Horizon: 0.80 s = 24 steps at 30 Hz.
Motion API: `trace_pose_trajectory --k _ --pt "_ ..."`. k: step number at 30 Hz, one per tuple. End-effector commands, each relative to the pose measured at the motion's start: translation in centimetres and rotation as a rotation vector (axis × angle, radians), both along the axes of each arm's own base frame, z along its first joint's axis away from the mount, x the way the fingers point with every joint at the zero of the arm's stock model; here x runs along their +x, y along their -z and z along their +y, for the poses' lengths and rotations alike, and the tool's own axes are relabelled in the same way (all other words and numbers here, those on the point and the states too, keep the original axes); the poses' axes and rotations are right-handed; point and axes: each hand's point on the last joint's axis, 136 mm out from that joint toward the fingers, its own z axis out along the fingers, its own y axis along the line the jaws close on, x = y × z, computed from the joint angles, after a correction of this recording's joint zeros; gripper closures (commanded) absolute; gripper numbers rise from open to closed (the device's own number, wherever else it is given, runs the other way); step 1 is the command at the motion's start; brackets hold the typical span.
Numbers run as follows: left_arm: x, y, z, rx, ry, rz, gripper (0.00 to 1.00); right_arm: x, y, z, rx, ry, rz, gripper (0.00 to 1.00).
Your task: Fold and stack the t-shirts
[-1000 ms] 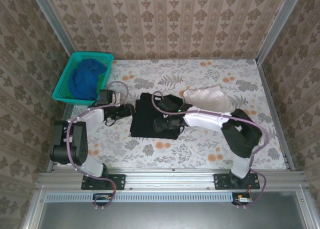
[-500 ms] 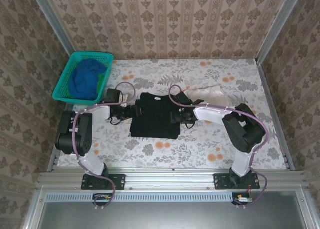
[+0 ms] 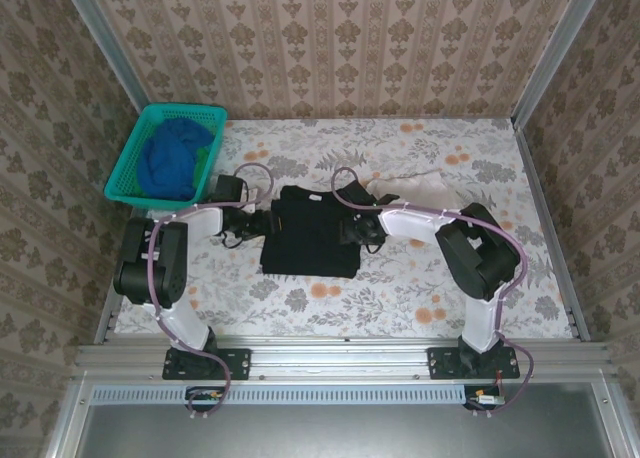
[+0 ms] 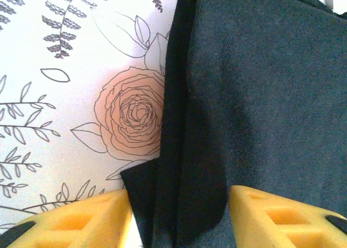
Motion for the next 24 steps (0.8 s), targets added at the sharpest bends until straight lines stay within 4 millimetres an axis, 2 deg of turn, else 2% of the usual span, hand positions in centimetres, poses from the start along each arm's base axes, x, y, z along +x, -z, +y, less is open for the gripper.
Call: trace_pose_trajectory --k 1,3,6,10,13,15,17,21,24 --pt "-2.2 1.8 -1.2 -0.014 0.059 0.053 0.49 0.5 1.0 2.3 0.002 -0.019 -0.007 0.37" --pt "-2.3 1.8 -1.1 -0.012 0.058 0.057 0.5 0.5 0.8 1.6 -0.082 -0.018 -0.01 0.37" --pt "-2.3 1.9 -1.2 -0.016 0.06 0.06 0.5 0.6 1.5 1.9 -0.039 -0.015 0.001 0.37" --pt "-2.8 2.1 -1.6 -0.027 0.068 0.074 0.53 0.4 2.1 4.2 0.083 -0.049 0.018 0.39" --pt "-3.3 2.0 -1.8 -0.059 0.064 0.08 0.58 0.4 1.8 6.7 0.256 -0.079 0.025 0.43" --pt "-3.7 2.0 -1.8 -0.078 0.058 0.09 0.61 0.5 1.5 7.7 0.352 -0.085 0.028 0.5" --pt "-4.0 2.0 -1.8 -0.092 0.054 0.098 0.7 0.8 1.0 8.2 0.441 -0.076 0.018 0.58" --pt "-3.8 1.0 -2.5 -0.164 0.046 0.091 0.78 1.3 -0.4 7.5 0.464 -0.07 -0.019 0.73" --pt "-3.3 -0.3 -3.6 -0.205 0.057 0.068 0.9 1.4 -2.2 7.1 0.479 -0.083 -0.053 0.83"
